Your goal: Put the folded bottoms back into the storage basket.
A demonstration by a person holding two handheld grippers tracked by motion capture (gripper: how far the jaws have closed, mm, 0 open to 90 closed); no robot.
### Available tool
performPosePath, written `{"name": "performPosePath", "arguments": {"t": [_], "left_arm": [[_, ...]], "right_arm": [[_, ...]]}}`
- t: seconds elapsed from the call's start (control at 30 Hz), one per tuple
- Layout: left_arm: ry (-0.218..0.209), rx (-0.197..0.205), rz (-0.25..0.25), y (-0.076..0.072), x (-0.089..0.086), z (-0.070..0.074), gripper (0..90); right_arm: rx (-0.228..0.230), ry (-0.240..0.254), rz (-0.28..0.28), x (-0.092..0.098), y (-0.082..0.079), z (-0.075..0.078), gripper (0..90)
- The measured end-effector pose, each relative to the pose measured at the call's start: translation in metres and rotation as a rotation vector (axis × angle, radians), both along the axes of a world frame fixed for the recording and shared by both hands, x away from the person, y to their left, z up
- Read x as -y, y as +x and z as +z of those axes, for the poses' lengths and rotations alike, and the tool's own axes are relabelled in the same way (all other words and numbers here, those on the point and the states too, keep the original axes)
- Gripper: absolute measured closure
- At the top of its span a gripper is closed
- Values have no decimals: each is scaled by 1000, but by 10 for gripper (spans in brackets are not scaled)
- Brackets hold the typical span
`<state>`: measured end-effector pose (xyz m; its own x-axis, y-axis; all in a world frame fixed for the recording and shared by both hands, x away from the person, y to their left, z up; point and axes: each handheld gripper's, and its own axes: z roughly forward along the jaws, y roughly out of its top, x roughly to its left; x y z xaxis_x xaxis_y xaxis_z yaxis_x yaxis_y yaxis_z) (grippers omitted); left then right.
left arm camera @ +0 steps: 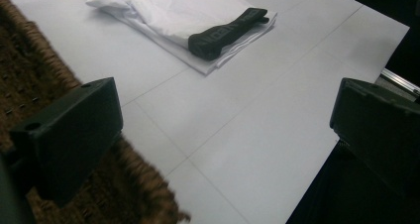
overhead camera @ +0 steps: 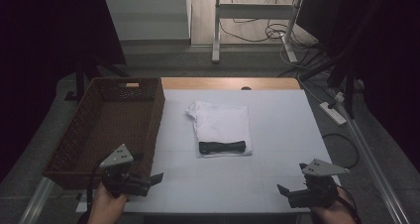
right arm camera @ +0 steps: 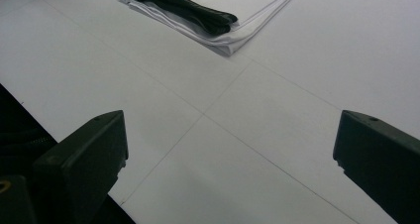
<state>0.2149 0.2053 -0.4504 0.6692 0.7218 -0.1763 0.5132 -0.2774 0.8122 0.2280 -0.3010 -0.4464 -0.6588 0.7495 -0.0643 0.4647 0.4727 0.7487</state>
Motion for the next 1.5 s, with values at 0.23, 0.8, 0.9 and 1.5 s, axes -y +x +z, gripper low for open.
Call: {"name": "performPosePath", "arguments": {"t": [0.23,0.8,0.9,1.5], "left_arm": [[3,-9,-14,8,14,0,0],[1,-4,-104,28,56,-4,0],[-5,-1,-115,33,62,-5,0],[59,-6,-187,71,95,-15,0]], "right_arm": [[0,-3,2,0,0,0,12],[0,-5,8,-1,0,0,12],[2,-7,9,-1,0,0,13],[3,-11,15,-1,0,0,13]]}}
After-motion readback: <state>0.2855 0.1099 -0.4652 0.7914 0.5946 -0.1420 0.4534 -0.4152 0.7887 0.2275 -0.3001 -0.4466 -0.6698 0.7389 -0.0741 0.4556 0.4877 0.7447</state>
